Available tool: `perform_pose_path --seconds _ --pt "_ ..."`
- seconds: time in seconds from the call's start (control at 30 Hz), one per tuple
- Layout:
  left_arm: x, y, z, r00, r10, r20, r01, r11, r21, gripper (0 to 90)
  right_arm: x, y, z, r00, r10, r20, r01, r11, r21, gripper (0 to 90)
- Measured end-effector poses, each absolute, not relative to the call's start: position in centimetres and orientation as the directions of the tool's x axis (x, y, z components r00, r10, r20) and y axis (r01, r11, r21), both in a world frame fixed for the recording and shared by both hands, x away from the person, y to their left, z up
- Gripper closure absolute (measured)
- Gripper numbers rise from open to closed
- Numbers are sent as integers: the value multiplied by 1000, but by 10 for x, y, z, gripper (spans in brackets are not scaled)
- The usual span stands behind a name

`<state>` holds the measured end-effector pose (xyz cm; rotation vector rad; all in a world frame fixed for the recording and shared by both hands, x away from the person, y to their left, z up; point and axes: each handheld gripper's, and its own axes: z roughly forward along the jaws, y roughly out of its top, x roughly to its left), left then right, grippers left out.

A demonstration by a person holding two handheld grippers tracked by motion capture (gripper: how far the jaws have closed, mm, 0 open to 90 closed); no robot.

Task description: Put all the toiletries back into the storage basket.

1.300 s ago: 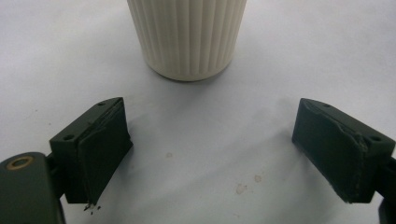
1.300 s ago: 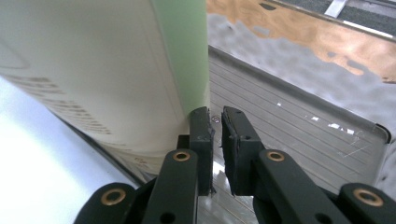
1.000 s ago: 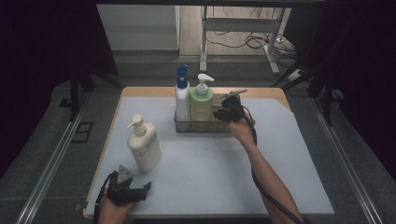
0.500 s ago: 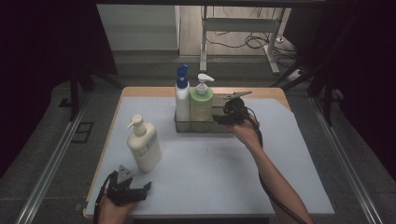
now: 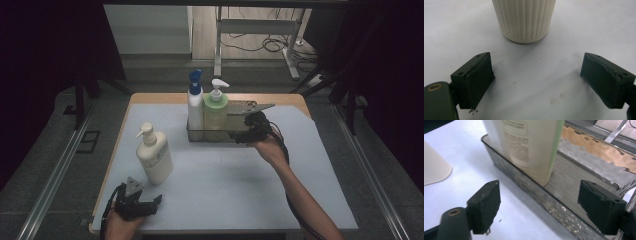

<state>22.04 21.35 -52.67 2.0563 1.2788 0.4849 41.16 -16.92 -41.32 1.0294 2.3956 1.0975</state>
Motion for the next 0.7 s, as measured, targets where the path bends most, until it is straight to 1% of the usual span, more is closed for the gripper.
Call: perform_pose_path --seconds 0.2,0.3,0.47,0.7 --pt "221 213 -527 454 890 -31 646 -306 699 106 396 -173 -408 -716 698 -19 445 477 758 116" --pt "221 214 -527 455 890 -31 647 -306 698 106 390 -176 -405 -722 691 -29 441 492 751 64" --pt "221 214 -526 455 890 -31 647 -307 698 106 379 -182 -404 -722 691 -45 436 504 746 10" --pt "221 213 -526 457 889 -31 648 -308 696 105 365 -195 -406 -717 694 -64 439 521 732 0"
